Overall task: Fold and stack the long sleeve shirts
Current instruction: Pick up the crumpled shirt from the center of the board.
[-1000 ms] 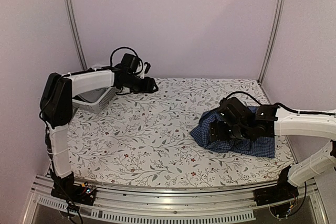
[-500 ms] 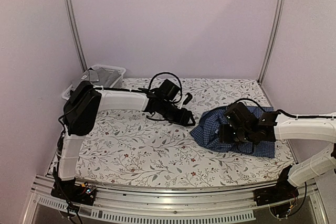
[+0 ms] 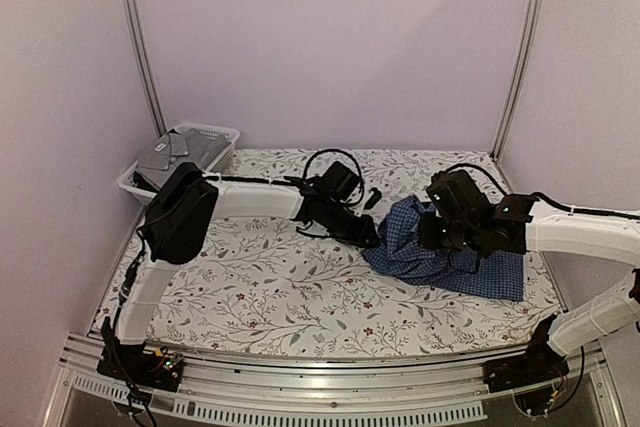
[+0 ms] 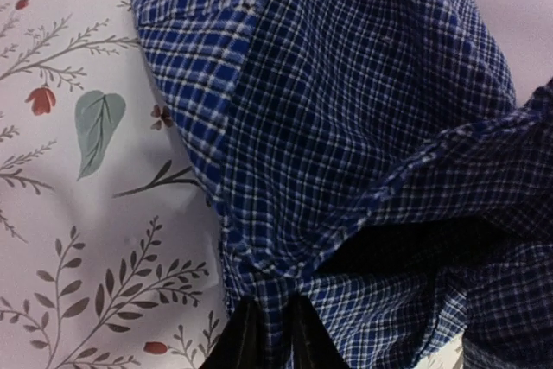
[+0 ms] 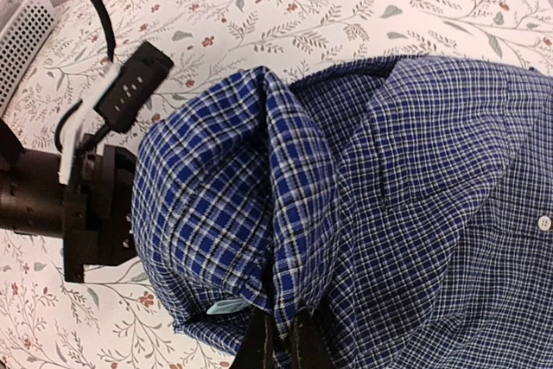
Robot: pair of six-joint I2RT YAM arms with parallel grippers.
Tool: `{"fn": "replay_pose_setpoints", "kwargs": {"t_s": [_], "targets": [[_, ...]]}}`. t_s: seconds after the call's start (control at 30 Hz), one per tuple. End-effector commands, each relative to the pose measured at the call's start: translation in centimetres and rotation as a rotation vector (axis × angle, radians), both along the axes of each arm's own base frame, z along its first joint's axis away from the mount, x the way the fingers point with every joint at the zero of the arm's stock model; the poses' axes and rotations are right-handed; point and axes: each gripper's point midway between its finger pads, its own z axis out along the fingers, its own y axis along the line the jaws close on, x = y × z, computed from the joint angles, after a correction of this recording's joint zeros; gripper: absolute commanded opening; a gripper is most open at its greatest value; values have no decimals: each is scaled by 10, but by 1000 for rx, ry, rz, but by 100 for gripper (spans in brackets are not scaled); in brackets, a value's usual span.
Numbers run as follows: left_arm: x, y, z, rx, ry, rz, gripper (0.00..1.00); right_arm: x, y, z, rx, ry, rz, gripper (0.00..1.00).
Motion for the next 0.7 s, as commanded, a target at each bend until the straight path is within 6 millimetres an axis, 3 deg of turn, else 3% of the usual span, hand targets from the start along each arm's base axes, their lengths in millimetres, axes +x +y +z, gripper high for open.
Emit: {"fn": "replay_pose_setpoints", "kwargs": {"t_s": [0.0, 0.03, 0.13, 0.23, 0.27, 0.4, 0.53, 0.67], "targets": [[-15, -6, 18, -29, 0, -19, 5, 22, 5, 45, -22, -109, -6, 0], [-18, -2, 24, -39, -5, -18, 0, 27, 9, 55, -31, -132, 6, 0], [-35, 16, 36, -58, -9, -12, 0, 44, 21, 93, -38, -214, 28, 0], [-50, 31, 68, -108, -48, -12, 0, 61, 38, 140, -44, -309, 79, 0], [-59, 40, 68, -105, -47, -13, 0, 68, 48, 153, -49, -337, 109, 0], [-97, 50, 113, -197, -115, -82, 0, 83, 93, 201, 10, -434, 267, 0], [-145, 44, 162, -318, -227, -207, 0, 82, 142, 238, 101, -507, 475, 0], [-148, 55, 192, -368, -310, -169, 8, 63, 177, 274, 209, -579, 687, 0]]}}
